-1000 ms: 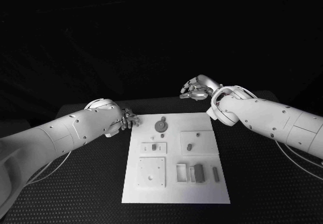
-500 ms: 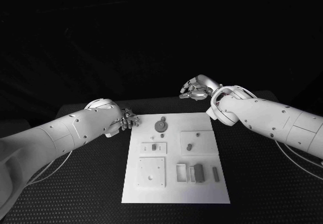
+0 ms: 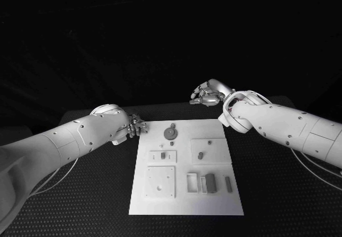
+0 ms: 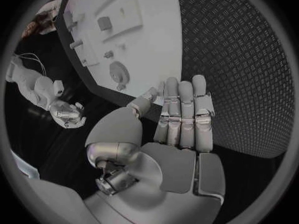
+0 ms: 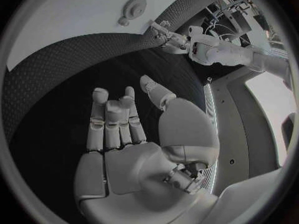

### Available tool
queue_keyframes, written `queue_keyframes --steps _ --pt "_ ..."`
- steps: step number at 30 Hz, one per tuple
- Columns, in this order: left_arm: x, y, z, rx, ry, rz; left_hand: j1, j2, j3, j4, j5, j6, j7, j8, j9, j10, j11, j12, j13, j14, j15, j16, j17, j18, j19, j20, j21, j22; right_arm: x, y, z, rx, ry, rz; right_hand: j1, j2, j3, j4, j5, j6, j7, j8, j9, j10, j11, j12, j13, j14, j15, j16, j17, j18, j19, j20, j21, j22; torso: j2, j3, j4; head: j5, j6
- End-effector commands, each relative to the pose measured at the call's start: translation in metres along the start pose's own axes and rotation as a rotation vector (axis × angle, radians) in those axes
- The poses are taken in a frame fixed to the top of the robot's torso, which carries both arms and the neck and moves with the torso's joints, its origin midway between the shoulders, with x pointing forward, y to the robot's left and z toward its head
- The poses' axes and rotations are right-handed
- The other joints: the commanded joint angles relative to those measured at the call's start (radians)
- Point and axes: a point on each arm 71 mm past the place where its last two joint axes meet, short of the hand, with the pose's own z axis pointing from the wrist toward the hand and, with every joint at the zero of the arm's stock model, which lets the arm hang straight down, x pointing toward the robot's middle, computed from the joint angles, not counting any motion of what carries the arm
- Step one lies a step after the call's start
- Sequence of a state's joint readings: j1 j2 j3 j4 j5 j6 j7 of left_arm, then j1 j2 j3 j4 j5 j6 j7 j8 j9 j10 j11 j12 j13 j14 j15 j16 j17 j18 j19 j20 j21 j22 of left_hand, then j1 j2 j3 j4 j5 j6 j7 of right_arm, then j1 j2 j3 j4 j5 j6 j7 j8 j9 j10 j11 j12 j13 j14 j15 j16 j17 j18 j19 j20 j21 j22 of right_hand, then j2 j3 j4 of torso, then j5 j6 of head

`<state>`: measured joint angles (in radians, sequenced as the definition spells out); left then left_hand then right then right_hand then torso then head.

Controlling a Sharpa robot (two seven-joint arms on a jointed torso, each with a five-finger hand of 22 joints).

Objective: Assemble the parts on the task board

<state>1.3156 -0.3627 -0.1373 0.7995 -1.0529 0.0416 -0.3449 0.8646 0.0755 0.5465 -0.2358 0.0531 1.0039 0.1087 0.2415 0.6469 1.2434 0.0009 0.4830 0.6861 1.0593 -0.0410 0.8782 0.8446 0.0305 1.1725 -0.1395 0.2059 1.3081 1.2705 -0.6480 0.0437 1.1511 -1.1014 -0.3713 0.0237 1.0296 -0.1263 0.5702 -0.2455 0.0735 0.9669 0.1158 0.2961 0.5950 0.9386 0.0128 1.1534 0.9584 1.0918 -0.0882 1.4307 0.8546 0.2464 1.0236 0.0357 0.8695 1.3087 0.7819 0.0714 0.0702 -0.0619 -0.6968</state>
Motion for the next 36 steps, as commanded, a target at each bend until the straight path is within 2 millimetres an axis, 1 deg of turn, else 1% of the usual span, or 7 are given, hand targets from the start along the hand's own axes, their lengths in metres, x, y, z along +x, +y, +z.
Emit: queue_keyframes --steps 1,6,12,16,21,28,36 --pt "0.003 -0.003 0.001 0.016 0.024 -0.015 0.007 0.013 0.012 -0.006 -0.003 0.011 -0.002 0.007 -0.001 0.008 -0.002 -0.001 -0.003 0.005 -0.003 0.008 -0.003 0.009 0.006 -0.002 -0.004 0.022 0.002 0.001 0.000 -0.010 0.015 0.003 -0.004 0.009 -0.003 -0.001 0.006 -0.002 0.007 -0.004 -0.001 -0.007 0.002 0.003 -0.002 -0.006 -0.002 -0.001 -0.001 0.015 -0.006 0.002 -0.005 0.015 0.001 0.0008 -0.0011 0.001 0.001" --pt "0.003 -0.002 0.001 0.015 0.026 -0.018 0.026 0.025 0.028 -0.026 0.001 0.034 -0.009 0.020 0.002 0.015 -0.007 -0.002 -0.006 0.008 -0.004 0.012 -0.009 0.008 0.010 -0.003 0.000 0.023 0.002 0.001 0.000 -0.009 0.014 0.003 -0.004 0.009 -0.003 -0.001 0.006 -0.002 0.007 -0.004 -0.001 -0.007 0.002 0.003 -0.002 -0.006 -0.002 -0.001 -0.001 0.015 -0.006 0.002 -0.005 0.015 0.000 -0.0002 0.0006 0.000 0.000" --pt "0.001 0.004 0.000 0.011 0.019 -0.064 0.032 0.033 0.036 -0.034 0.011 0.052 -0.016 0.029 0.007 0.027 -0.013 0.000 -0.009 0.016 -0.006 0.019 -0.014 0.007 0.016 -0.005 0.004 0.023 0.001 0.001 0.000 -0.009 0.014 0.003 -0.004 0.009 -0.003 -0.001 0.006 -0.002 0.007 -0.004 -0.001 -0.007 0.002 0.004 -0.002 -0.006 -0.002 -0.001 -0.001 0.015 -0.006 0.002 -0.005 0.015 -0.001 -0.0002 0.0014 0.000 0.000" --pt "0.000 0.011 -0.004 0.010 0.016 -0.118 0.030 0.034 0.039 -0.041 0.044 0.069 -0.023 0.037 0.013 0.045 -0.020 0.007 -0.009 0.029 -0.012 0.034 -0.016 0.007 0.027 -0.010 0.014 0.024 0.000 -0.001 -0.001 -0.007 0.013 0.004 -0.004 0.009 -0.003 -0.001 0.006 -0.002 0.007 -0.004 -0.001 -0.007 0.001 0.004 -0.002 -0.007 -0.002 -0.001 -0.001 0.015 -0.006 0.002 -0.005 0.015 -0.002 -0.0001 0.0019 0.000 -0.001" --pt "0.000 0.015 -0.011 0.025 0.005 -0.171 0.030 0.035 0.040 -0.046 0.060 0.080 -0.029 0.044 0.021 0.057 -0.026 0.015 -0.005 0.039 -0.017 0.046 -0.016 0.007 0.036 -0.015 0.023 0.024 -0.001 -0.002 -0.002 -0.003 0.011 0.004 -0.005 0.009 -0.003 -0.001 0.006 -0.002 0.007 -0.004 -0.001 -0.007 0.001 0.004 -0.002 -0.007 -0.002 -0.001 -0.001 0.015 -0.006 0.002 -0.005 0.015 -0.003 -0.0011 0.0035 0.000 0.000" --pt "0.003 0.014 -0.030 0.066 0.036 -0.231 0.033 0.035 0.042 -0.050 0.080 0.089 -0.034 0.051 0.032 0.067 -0.031 0.022 -0.002 0.047 -0.022 0.058 -0.018 0.007 0.043 -0.020 0.034 0.025 -0.004 -0.005 -0.004 0.002 0.009 0.002 -0.005 0.009 -0.003 -0.001 0.006 -0.002 0.007 -0.004 -0.001 -0.007 0.001 0.004 -0.002 -0.007 -0.002 -0.001 -0.001 0.015 -0.006 0.002 -0.005 0.015 -0.002 -0.0014 0.0034 0.001 0.001" --pt "0.012 0.017 -0.058 0.103 0.057 -0.237 0.034 0.032 0.041 -0.051 0.087 0.094 -0.037 0.054 0.038 0.073 -0.034 0.026 0.000 0.052 -0.024 0.064 -0.018 0.006 0.045 -0.022 0.040 0.025 -0.006 -0.007 -0.005 0.006 0.007 0.001 -0.005 0.008 -0.004 0.000 0.006 -0.002 0.007 -0.004 -0.001 -0.007 0.001 0.004 -0.002 -0.007 -0.002 -0.001 -0.001 0.015 -0.006 0.002 -0.005 0.015 -0.002 -0.0015 0.0036 0.008 -0.002"
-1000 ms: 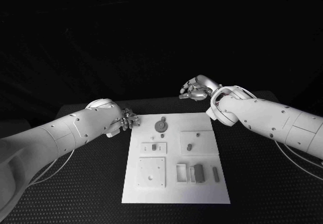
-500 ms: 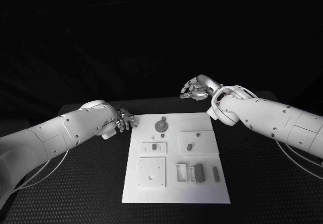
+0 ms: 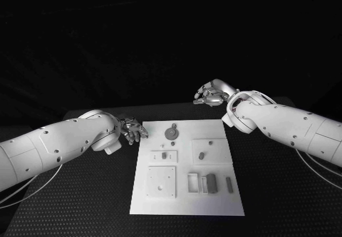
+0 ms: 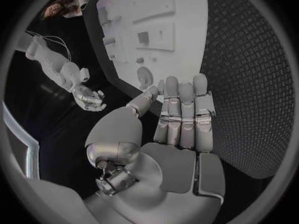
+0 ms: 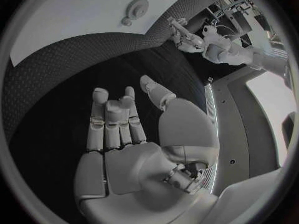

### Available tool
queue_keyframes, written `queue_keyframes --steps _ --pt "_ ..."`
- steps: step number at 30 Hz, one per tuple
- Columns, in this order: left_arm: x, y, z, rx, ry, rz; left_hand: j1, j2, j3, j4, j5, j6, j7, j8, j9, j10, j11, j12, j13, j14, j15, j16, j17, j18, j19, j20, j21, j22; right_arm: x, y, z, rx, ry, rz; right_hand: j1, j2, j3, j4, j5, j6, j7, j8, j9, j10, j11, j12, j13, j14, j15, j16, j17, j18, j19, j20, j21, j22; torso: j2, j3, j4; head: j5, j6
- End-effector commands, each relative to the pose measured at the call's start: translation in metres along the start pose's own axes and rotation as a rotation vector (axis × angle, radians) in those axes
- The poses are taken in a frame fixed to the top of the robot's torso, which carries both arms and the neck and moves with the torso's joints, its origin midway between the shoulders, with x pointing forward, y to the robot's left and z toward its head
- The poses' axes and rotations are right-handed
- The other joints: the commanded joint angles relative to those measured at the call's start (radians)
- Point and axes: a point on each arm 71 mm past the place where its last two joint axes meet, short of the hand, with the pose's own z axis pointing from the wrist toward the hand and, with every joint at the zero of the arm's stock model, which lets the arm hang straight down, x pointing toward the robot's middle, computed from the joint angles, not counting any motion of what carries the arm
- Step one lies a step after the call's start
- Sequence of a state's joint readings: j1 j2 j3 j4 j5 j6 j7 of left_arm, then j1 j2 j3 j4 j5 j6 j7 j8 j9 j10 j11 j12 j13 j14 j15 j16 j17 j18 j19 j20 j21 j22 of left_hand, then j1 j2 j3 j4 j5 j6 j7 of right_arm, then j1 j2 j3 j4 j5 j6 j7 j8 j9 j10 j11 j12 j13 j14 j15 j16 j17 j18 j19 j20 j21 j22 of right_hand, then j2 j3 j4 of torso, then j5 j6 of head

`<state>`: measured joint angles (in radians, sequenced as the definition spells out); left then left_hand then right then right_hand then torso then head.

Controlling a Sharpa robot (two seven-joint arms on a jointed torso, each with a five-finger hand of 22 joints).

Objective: Assemble the parts on the task board

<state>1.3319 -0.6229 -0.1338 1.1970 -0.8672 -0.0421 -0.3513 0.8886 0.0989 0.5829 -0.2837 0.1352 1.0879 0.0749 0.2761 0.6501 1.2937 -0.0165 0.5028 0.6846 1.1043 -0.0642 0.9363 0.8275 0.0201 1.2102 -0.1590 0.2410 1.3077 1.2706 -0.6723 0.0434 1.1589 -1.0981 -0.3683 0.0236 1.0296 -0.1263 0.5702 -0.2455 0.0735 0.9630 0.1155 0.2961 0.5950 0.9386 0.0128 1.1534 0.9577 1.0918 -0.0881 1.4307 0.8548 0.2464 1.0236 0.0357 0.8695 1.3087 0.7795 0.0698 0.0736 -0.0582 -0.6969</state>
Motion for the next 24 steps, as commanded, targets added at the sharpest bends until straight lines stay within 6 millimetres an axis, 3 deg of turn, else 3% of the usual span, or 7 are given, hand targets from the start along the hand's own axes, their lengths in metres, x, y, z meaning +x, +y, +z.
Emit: queue_keyframes --steps 1,10,24 --pt "0.004 -0.002 -0.008 0.002 -0.012 -0.040 0.011 0.009 0.005 -0.003 0.005 0.010 -0.004 0.020 0.036 0.023 -0.017 0.007 0.002 0.008 -0.001 0.006 -0.001 0.017 0.007 -0.003 0.006 0.025 0.001 0.001 -0.001 -0.008 0.011 0.005 -0.006 0.008 -0.004 0.000 0.006 0.002 0.007 -0.004 -0.001 -0.007 0.001 0.004 -0.002 -0.007 -0.002 -0.001 -0.002 0.015 -0.006 0.002 -0.005 0.015 0.000 -0.0001 0.0007 0.004 -0.002" --pt "0.028 -0.002 -0.019 0.022 0.010 0.006 0.011 0.008 0.005 -0.003 0.006 0.011 -0.005 0.020 0.038 0.025 -0.018 0.008 0.002 0.010 -0.002 0.009 -0.002 0.017 0.009 -0.004 0.008 0.025 0.000 0.000 -0.001 -0.006 0.010 0.005 -0.006 0.008 -0.004 0.000 0.006 0.002 0.007 -0.004 -0.001 -0.007 0.001 0.004 -0.002 -0.007 -0.002 -0.001 -0.002 0.015 -0.006 0.002 -0.005 0.015 0.002 -0.0012 -0.0004 0.006 -0.005" --pt "0.062 0.001 -0.021 0.020 0.016 0.121 0.012 0.005 0.004 -0.004 0.006 0.012 -0.006 0.021 0.040 0.027 -0.020 0.009 0.002 0.011 -0.004 0.011 -0.002 0.017 0.010 -0.006 0.011 0.025 -0.001 -0.001 -0.002 -0.005 0.010 0.005 -0.005 0.008 -0.003 -0.001 0.006 0.002 0.007 -0.004 -0.001 -0.007 0.001 0.005 -0.002 -0.007 -0.002 -0.001 -0.002 0.015 -0.006 0.002 -0.006 0.015 0.003 0.0016 -0.0036 0.009 -0.013"
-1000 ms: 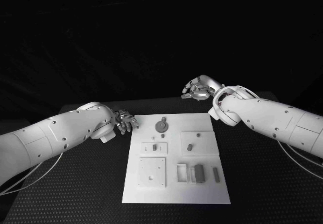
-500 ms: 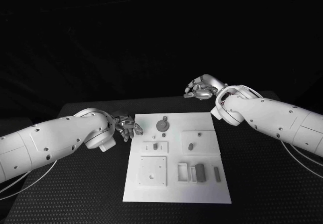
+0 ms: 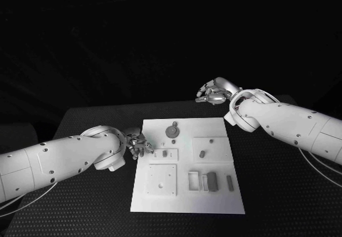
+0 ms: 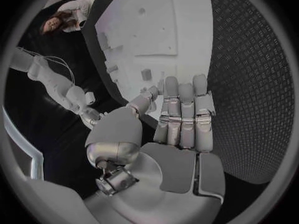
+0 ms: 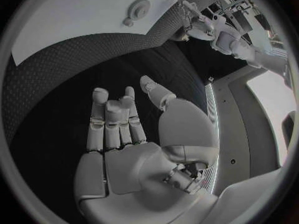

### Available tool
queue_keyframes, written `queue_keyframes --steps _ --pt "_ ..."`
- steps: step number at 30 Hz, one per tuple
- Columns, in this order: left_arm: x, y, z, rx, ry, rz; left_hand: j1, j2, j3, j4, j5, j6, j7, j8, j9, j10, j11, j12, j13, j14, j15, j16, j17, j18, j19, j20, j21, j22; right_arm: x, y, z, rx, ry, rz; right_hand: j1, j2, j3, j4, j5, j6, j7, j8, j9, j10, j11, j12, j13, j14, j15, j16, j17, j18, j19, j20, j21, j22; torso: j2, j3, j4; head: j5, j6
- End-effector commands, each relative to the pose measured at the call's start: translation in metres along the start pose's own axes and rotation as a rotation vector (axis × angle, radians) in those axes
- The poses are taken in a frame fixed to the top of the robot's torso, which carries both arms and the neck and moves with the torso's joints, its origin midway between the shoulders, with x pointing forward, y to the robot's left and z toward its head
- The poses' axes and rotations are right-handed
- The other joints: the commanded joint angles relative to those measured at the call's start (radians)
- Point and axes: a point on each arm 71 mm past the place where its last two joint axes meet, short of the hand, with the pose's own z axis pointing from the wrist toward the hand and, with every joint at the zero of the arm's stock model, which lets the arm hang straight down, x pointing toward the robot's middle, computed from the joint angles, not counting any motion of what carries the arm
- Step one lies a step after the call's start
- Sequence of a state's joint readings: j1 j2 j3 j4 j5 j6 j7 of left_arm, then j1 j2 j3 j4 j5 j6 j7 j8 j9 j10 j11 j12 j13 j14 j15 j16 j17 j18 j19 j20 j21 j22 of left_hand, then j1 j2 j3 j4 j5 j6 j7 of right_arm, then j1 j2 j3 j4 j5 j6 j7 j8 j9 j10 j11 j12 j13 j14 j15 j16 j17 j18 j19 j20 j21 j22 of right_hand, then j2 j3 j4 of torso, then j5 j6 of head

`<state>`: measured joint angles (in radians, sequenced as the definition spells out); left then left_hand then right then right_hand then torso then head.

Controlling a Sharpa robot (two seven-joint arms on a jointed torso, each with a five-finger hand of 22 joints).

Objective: Assemble the parts on the task board

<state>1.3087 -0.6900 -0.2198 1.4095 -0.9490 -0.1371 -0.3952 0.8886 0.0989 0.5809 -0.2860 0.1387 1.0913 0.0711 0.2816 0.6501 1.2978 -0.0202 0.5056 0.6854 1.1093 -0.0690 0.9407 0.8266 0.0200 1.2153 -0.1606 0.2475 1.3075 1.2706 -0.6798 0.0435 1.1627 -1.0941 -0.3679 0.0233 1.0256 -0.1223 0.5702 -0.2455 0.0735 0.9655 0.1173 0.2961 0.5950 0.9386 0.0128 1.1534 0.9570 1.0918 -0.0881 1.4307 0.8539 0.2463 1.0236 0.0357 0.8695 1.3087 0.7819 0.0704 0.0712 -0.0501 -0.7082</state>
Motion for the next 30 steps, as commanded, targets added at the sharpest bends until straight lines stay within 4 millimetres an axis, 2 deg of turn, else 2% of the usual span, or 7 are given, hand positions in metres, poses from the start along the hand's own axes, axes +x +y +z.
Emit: queue_keyframes --steps 1,13,30 --pt "0.0032 -0.0028 0.0010 0.001 -0.030 0.023 0.012 0.005 0.006 -0.001 0.003 0.009 -0.002 0.015 0.040 0.023 -0.016 0.006 0.002 0.007 0.001 0.006 -0.002 0.017 0.005 -0.004 0.005 0.025 0.0011 0.0010 -0.0001 -0.009 0.011 0.003 -0.001 0.004 -0.003 -0.001 0.006 0.000 0.005 -0.004 -0.001 -0.007 0.001 0.005 -0.001 -0.007 -0.002 -0.001 -0.001 0.016 -0.006 0.002 -0.006 0.015 0.001 0.0012 -0.0013 0.000 -0.002" --pt "0.0113 -0.0060 0.0046 0.000 -0.016 0.023 0.012 0.005 0.007 -0.001 0.003 0.009 -0.002 0.015 0.041 0.024 -0.016 0.006 0.002 0.008 0.000 0.007 -0.002 0.017 0.005 -0.005 0.006 0.025 0.0012 0.0012 -0.0001 -0.010 0.012 0.003 -0.001 0.004 -0.003 -0.001 0.006 -0.001 0.005 -0.004 -0.001 -0.007 0.001 0.005 -0.002 -0.007 -0.002 -0.001 -0.001 0.016 -0.006 0.001 -0.006 0.015 0.000 0.0013 -0.0010 -0.002 -0.005" --pt "0.0118 -0.0063 0.0075 -0.020 -0.020 0.034 0.011 0.005 0.006 -0.001 0.003 0.009 -0.002 0.014 0.042 0.025 -0.017 0.007 0.002 0.009 -0.001 0.009 -0.003 0.016 0.006 -0.005 0.008 0.025 0.0011 0.0011 -0.0003 -0.010 0.012 0.003 -0.002 0.004 -0.003 -0.001 0.006 -0.001 0.005 -0.004 -0.001 -0.007 0.001 0.005 -0.002 -0.007 -0.002 -0.001 -0.002 0.016 -0.006 0.002 -0.006 0.015 0.000 0.0017 -0.0015 -0.002 -0.007"
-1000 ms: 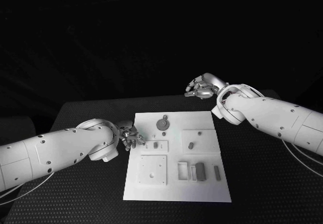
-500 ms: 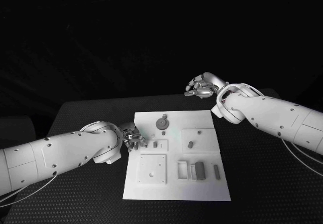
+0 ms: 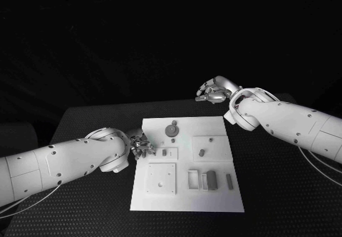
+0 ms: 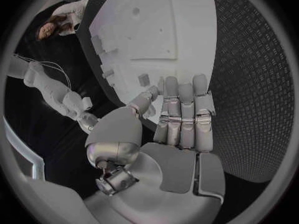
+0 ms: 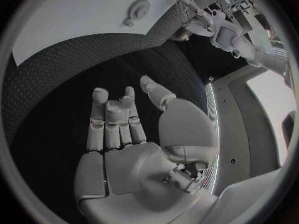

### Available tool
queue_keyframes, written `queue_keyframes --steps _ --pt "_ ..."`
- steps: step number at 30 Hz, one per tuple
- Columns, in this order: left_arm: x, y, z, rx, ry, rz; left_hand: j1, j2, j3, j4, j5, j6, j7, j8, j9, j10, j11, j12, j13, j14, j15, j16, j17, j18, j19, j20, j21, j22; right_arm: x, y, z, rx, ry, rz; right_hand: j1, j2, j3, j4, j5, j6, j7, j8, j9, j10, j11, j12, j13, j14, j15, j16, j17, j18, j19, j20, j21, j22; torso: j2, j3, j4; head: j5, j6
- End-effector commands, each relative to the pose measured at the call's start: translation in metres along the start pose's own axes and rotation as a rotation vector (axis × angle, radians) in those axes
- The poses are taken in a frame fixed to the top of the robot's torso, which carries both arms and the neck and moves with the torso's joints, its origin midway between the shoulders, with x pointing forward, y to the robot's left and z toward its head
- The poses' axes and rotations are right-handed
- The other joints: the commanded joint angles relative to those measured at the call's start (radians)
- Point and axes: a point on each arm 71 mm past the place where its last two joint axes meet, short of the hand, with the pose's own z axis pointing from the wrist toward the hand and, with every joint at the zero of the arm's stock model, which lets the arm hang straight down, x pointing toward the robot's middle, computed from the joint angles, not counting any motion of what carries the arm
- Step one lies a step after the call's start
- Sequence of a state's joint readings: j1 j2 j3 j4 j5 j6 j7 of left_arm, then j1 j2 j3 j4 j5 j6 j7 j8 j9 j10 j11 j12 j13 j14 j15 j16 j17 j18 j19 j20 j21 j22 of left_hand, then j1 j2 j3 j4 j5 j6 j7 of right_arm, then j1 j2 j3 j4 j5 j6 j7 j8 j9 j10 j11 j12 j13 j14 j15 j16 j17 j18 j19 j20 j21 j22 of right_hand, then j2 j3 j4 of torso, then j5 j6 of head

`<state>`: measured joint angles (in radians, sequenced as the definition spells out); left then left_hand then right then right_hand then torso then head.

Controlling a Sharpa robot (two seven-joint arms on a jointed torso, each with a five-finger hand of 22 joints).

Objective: Assemble the parts on the task board

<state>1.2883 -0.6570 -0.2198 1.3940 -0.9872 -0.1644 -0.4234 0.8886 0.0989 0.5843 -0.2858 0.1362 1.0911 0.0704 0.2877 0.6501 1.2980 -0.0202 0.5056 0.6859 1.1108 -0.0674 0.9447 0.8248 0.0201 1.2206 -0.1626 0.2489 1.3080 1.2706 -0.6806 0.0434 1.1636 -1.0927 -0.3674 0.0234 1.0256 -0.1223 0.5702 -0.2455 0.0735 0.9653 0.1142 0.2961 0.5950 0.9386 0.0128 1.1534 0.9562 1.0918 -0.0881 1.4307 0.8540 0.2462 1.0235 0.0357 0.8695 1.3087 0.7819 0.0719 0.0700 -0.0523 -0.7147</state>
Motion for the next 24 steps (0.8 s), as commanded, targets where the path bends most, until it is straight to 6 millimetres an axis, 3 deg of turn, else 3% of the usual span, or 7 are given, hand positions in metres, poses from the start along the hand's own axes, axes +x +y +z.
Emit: queue_keyframes --steps 1,24 --pt "0.0010 -0.0015 0.0009 -0.005 -0.003 0.008 0.011 0.005 0.003 -0.001 0.005 0.009 -0.002 0.008 0.042 0.025 -0.017 0.007 0.001 0.008 -0.002 0.005 -0.001 0.016 0.001 -0.003 0.007 0.024 0.0011 0.0011 -0.0001 -0.010 0.012 0.002 -0.002 0.004 -0.003 0.000 0.006 0.000 0.008 -0.004 -0.001 -0.007 0.001 0.005 -0.002 -0.007 -0.002 -0.001 -0.002 0.016 -0.006 0.002 -0.006 0.015 0.000 0.0003 -0.0003 0.000 -0.001" --pt "0.0084 0.0018 0.0009 -0.021 0.026 0.038 0.010 0.006 0.002 -0.002 0.004 0.009 -0.003 0.007 0.043 0.028 -0.018 0.009 0.002 0.010 -0.004 0.008 -0.002 0.016 0.002 -0.005 0.010 0.024 0.0007 0.0003 -0.0004 -0.009 0.014 0.001 -0.002 0.004 -0.003 0.000 0.006 0.000 0.008 -0.004 -0.001 -0.008 0.001 0.006 -0.002 -0.007 -0.002 -0.001 -0.002 0.016 -0.006 0.001 -0.006 0.015 0.000 -0.0002 0.0003 -0.004 -0.008"
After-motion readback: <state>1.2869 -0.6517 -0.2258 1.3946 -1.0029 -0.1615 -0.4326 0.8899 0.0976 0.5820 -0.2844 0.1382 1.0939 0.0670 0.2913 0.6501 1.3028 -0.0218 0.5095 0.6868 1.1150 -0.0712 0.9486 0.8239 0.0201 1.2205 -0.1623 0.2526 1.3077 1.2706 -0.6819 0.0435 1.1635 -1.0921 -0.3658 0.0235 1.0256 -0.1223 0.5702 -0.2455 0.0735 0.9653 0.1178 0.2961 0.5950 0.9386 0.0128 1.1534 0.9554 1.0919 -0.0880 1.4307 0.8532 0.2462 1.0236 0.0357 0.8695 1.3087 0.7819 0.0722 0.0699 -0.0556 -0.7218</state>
